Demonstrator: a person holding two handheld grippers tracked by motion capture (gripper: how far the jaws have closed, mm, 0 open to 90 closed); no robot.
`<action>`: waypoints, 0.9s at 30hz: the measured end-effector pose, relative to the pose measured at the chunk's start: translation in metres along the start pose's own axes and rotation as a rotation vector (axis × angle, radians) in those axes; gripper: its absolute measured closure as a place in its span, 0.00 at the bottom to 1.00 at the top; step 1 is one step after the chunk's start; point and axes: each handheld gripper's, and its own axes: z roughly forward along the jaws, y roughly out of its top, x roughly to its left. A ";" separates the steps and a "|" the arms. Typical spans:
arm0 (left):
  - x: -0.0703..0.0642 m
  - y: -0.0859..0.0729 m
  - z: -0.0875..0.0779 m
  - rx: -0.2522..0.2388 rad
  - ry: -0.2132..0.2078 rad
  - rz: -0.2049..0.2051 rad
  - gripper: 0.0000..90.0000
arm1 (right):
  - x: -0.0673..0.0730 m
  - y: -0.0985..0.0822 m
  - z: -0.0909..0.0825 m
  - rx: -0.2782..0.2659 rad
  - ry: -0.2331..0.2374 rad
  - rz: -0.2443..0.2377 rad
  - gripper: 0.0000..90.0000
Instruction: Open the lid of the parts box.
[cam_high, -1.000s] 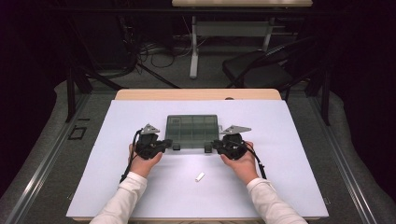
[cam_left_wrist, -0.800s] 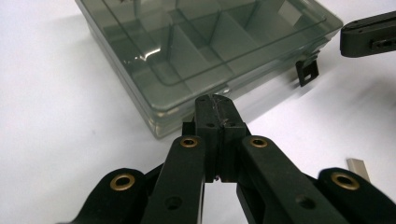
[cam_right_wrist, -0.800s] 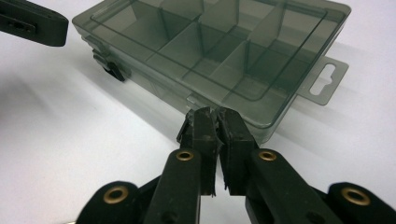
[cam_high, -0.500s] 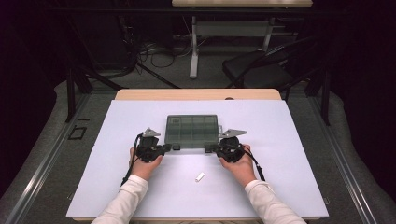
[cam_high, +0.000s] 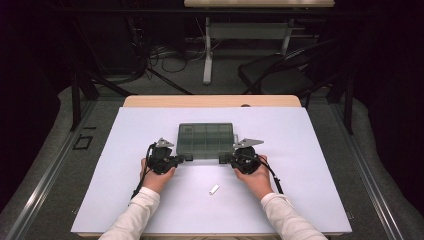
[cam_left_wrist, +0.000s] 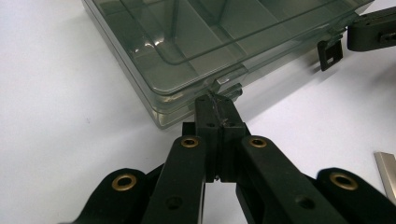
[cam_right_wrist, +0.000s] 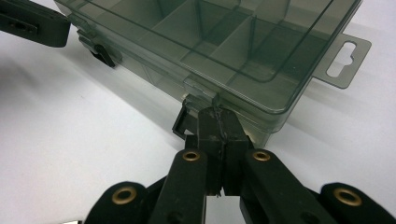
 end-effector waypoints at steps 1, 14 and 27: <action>0.000 0.000 0.000 0.000 0.000 0.000 1.00 | 0.000 0.000 0.000 0.000 0.000 0.000 0.99; -0.002 0.000 0.003 -0.001 0.010 0.008 1.00 | 0.000 0.000 0.000 0.003 -0.006 -0.001 0.99; -0.005 0.000 0.005 -0.007 0.018 0.037 1.00 | 0.000 0.000 0.000 -0.009 -0.001 -0.001 1.00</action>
